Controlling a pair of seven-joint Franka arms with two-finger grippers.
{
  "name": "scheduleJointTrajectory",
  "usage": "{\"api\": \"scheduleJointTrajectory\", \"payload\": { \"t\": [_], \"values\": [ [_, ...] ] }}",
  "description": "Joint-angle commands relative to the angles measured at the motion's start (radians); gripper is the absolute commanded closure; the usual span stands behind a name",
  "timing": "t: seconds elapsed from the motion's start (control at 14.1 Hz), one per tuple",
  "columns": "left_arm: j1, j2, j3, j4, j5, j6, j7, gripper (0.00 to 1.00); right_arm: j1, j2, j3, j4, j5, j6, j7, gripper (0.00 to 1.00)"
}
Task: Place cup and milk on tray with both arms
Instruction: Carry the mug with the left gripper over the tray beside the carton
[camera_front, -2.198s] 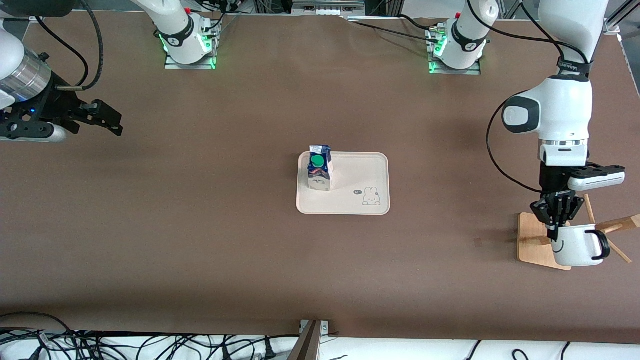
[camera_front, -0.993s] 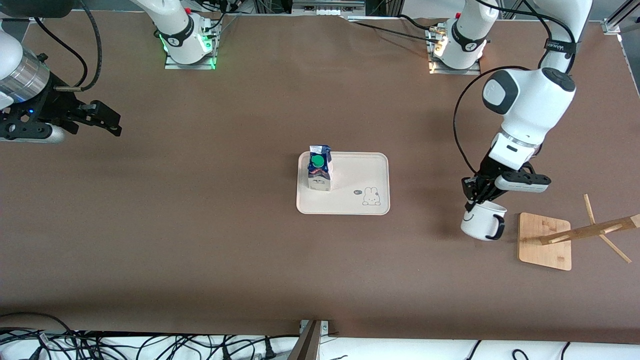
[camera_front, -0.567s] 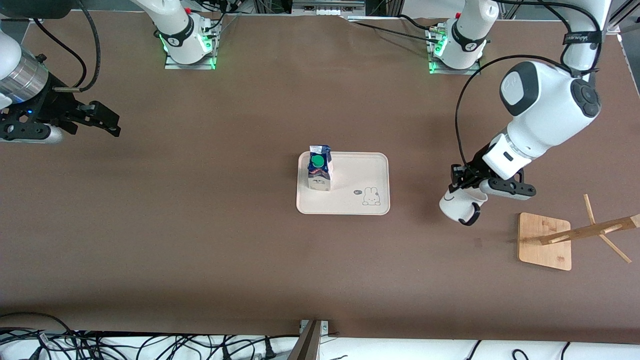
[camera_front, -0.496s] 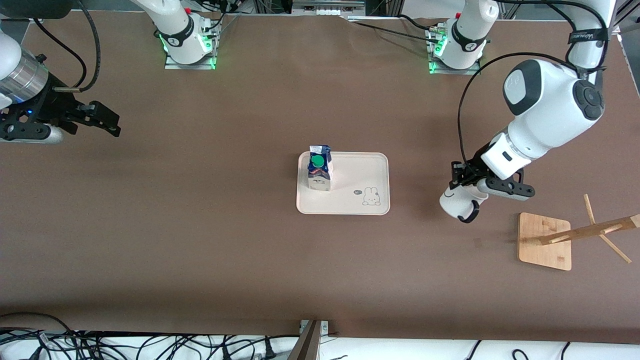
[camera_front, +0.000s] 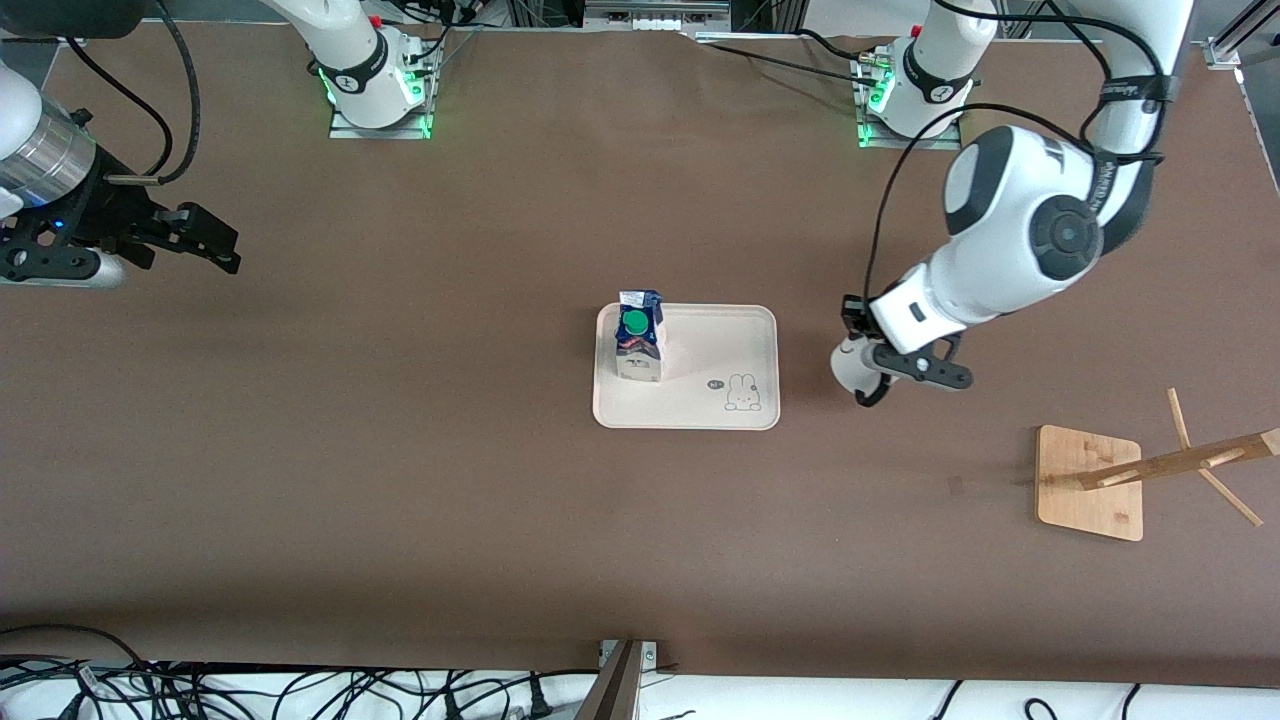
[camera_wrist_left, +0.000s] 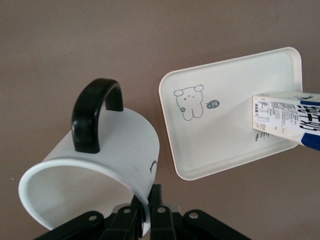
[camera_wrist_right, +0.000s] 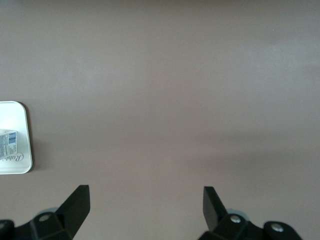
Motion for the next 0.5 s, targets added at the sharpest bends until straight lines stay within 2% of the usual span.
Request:
{"api": "scheduleJointTrajectory", "payload": {
  "t": [0.0, 0.21, 0.43],
  "values": [
    [-0.049, 0.071, -0.01, 0.123, 0.029, -0.1, -0.022, 1.0, -0.008, 0.005, 0.001, 0.01, -0.01, 0.001, 0.0, 0.0],
    [-0.061, 0.147, -0.038, 0.212, 0.033, -0.143, -0.023, 1.0, -0.008, 0.005, 0.003, 0.01, -0.01, 0.001, 0.0, 0.0],
    [-0.066, 0.179, -0.099, 0.239, 0.137, -0.143, -0.046, 1.0, -0.008, 0.005, 0.001, 0.01, -0.01, 0.001, 0.0, 0.0]
  ]
}}
